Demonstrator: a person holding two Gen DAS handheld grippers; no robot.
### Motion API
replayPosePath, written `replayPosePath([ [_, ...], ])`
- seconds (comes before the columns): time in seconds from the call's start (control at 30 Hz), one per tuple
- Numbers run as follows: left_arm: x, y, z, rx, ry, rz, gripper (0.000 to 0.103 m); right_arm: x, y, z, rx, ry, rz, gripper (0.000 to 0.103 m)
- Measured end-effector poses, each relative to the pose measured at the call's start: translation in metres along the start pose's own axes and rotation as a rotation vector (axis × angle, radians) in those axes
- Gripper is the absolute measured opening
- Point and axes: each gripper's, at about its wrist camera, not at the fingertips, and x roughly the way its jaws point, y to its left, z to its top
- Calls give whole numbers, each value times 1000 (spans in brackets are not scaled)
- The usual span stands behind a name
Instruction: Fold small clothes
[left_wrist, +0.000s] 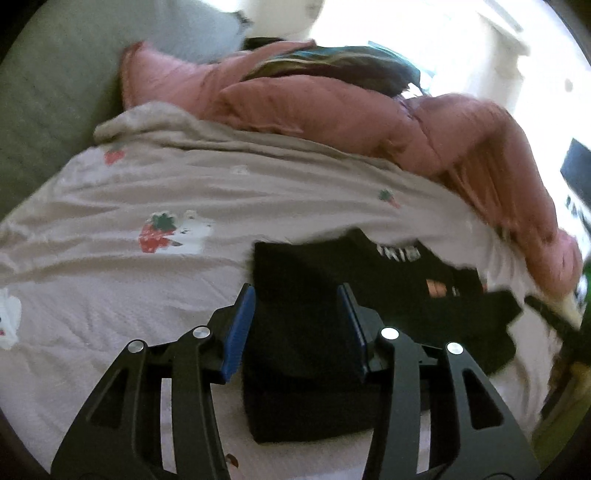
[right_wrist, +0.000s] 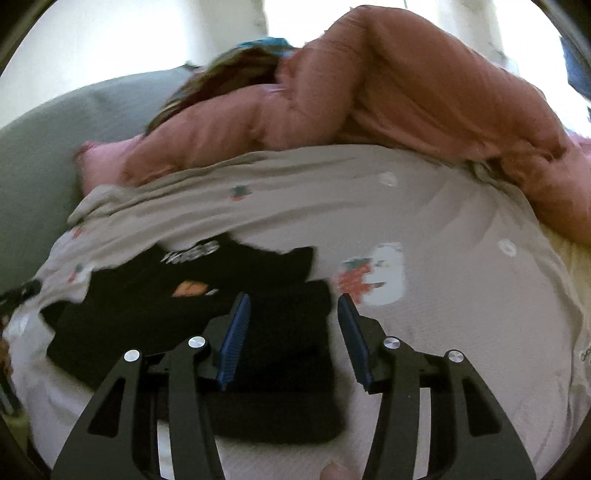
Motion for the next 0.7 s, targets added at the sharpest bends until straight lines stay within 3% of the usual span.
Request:
replayPosePath([
  [0.17,8,-37,-37,117,77,-39,37,2,42,-24,-114,78,78,25],
  [0.33,28,-49,-60,182,141,1,36,15,72,-40,-192,128,111,25],
  [0.5,40,-56,-71,240,147,57,36,43,79,-47,-215,183,60,25],
  [0.7,52,-62,-66,286,141,100,37,60,82,-41,-242,180,17,25],
])
